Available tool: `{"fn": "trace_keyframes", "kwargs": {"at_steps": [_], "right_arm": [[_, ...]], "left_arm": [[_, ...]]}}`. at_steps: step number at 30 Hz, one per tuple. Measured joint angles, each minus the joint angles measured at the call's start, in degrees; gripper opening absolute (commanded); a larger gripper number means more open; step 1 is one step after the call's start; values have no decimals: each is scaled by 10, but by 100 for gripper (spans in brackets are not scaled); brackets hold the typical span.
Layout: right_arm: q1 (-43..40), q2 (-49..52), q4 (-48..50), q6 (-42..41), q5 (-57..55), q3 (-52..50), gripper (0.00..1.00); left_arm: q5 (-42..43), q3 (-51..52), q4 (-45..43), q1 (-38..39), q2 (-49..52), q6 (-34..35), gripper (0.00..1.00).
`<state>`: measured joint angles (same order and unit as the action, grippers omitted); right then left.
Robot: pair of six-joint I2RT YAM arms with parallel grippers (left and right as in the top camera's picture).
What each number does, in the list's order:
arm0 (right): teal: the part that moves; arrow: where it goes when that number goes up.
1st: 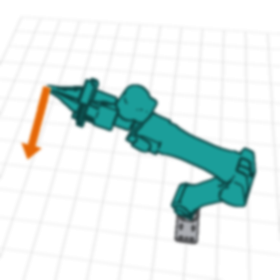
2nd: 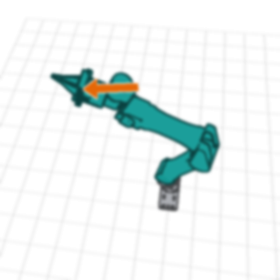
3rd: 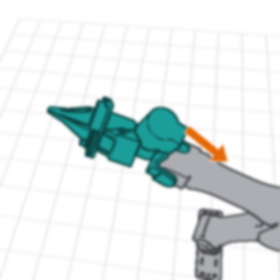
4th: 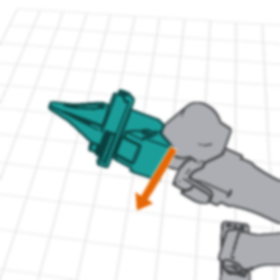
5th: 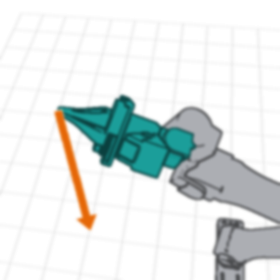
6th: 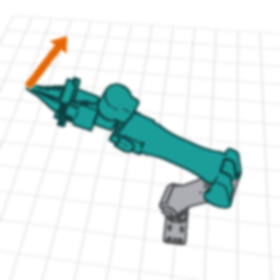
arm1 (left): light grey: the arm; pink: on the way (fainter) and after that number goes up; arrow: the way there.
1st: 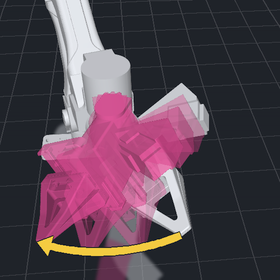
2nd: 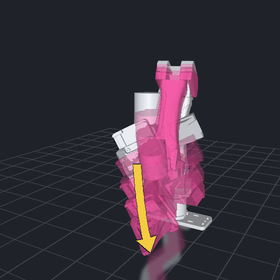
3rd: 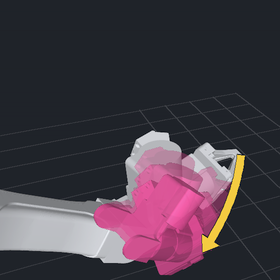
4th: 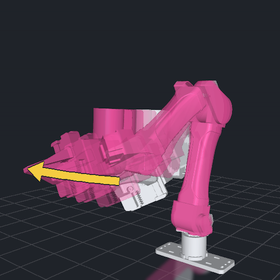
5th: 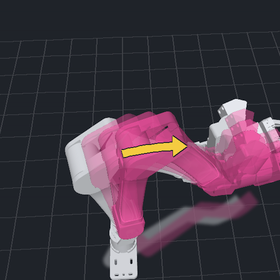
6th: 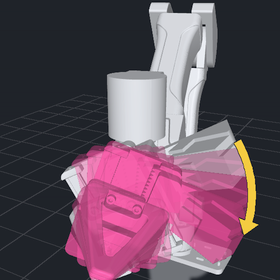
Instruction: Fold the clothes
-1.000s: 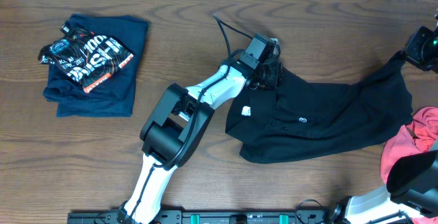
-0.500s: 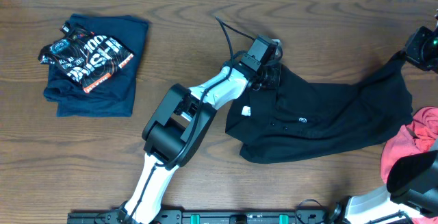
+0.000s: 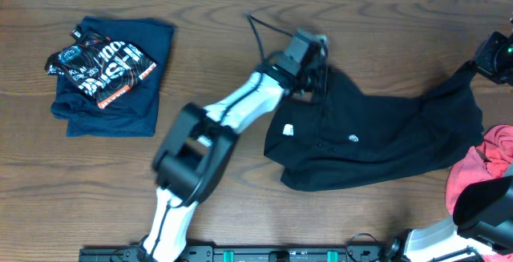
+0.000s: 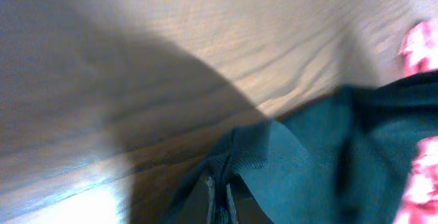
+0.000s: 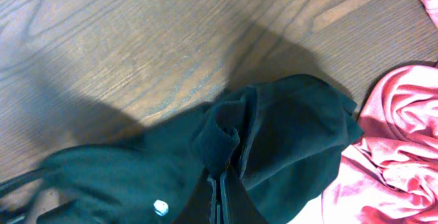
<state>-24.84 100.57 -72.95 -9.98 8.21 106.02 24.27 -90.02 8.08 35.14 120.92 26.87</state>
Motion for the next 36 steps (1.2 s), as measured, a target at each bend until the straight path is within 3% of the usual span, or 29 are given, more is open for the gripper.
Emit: {"fn": "trace_keyframes", "kwargs": {"at_steps": [9, 15, 25, 31, 36], "right_arm": [[-15, -31, -1, 0, -1, 0, 1], [-15, -118, -8, 3, 0, 0, 1], [-15, -235, -10, 11, 11, 17, 1], [-15, -262, -1, 11, 15, 42, 1], [-15, -235, 12, 12, 28, 43, 1]], "left_arm": [[4, 0, 68, -86, -205, -29, 6], [4, 0, 133, -135, -309, -58, 6], [6, 0, 214, -278, -531, -64, 6], [7, -1, 249, -302, -565, -70, 6], [7, -1, 259, -302, -511, -74, 6]]}}
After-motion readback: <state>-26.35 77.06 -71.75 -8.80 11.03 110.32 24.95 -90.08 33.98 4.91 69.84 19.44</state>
